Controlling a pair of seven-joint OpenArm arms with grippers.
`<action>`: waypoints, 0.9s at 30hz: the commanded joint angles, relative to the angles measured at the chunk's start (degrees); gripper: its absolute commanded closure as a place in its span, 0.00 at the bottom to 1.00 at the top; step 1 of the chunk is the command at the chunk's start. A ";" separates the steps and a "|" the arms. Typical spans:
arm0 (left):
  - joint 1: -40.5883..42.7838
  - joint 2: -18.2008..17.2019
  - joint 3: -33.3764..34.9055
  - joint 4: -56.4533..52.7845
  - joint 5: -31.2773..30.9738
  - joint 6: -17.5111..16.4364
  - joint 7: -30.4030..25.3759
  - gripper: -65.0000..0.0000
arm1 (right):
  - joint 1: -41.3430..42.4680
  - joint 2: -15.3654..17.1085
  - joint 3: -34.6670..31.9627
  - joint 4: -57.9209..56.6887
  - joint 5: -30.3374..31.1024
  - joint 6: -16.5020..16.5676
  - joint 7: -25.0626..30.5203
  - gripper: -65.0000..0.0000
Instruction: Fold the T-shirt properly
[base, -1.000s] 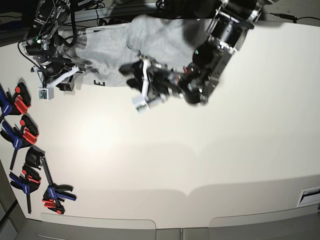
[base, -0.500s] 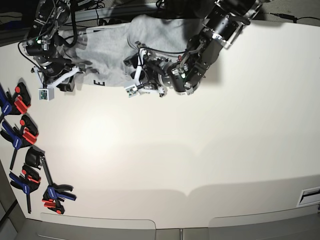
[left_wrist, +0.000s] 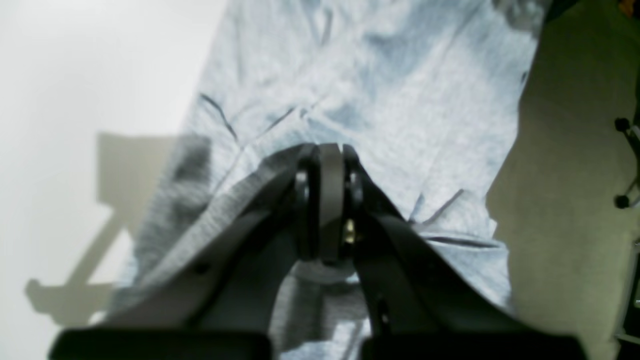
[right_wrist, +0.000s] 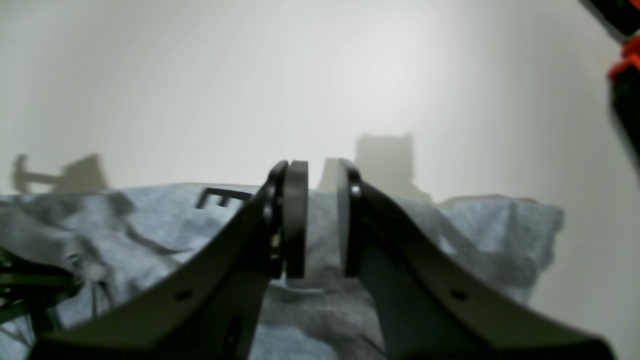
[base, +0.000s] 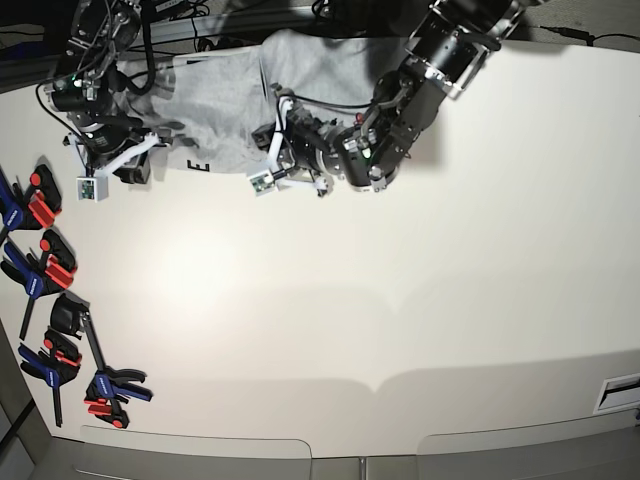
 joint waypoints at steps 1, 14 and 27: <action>-1.51 0.79 -0.15 1.95 -0.83 -0.20 -1.68 1.00 | 0.35 0.76 0.31 0.90 1.31 -0.22 1.40 0.86; -1.79 1.11 -0.22 3.17 2.84 3.69 -6.25 0.99 | 0.35 0.74 0.31 0.90 1.42 -0.22 1.42 0.86; -2.16 5.77 -0.22 3.23 1.73 7.52 -13.11 0.68 | 0.35 0.76 0.31 0.90 1.40 -0.22 1.44 0.86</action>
